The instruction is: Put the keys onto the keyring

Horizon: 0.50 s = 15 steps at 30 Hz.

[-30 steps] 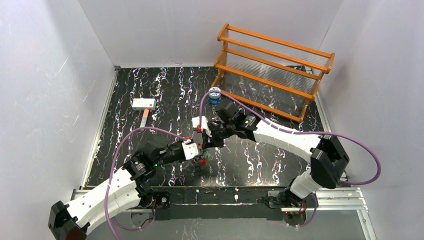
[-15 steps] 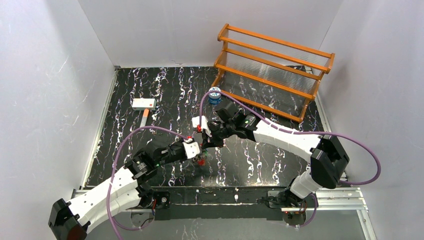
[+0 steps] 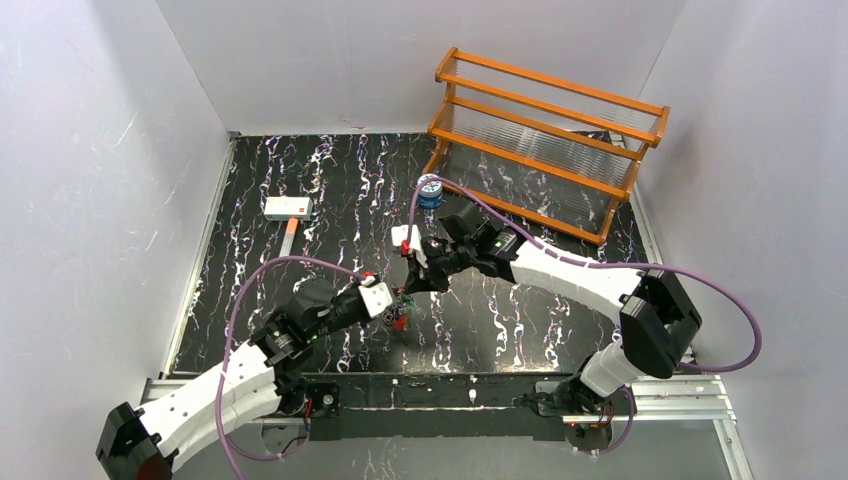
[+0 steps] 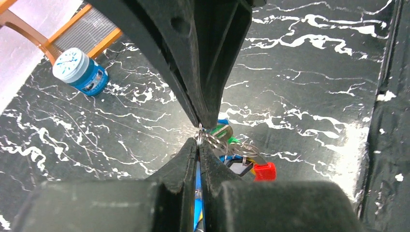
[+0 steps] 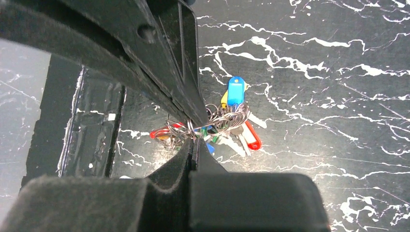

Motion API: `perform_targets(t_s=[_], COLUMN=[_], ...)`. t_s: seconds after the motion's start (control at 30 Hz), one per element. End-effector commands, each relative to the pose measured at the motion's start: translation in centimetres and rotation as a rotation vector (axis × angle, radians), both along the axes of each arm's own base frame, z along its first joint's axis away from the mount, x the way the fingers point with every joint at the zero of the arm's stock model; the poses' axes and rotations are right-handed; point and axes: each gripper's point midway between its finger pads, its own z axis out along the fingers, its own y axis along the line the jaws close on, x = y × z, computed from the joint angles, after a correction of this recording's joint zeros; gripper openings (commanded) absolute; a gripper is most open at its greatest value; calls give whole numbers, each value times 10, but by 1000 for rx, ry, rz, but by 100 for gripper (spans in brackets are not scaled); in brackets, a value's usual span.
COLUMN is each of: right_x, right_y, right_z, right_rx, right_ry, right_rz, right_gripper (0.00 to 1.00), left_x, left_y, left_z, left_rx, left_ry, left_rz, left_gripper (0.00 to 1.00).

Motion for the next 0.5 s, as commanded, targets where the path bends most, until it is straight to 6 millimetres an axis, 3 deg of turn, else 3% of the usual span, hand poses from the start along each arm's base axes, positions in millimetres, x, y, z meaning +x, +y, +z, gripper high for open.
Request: perform_targets(t_s=[0.0,0.13,0.47], right_x=[1,4,-2], right_y=[-2,-8,-12], right_z=[20,17,14], right_rx=[107,139,194], right_ry=[39,78,113], right_rz=[-1,-18,29], right_gripper=[1,1,8], left_x=[2,0,-2], left_y=[-8,-12,-16], left_z=[33,44,48], left_rx=[-244,-344,-399], left_ry=[-25,-17,-12], left_rz=[41,33,17], left_gripper=[0,0,0])
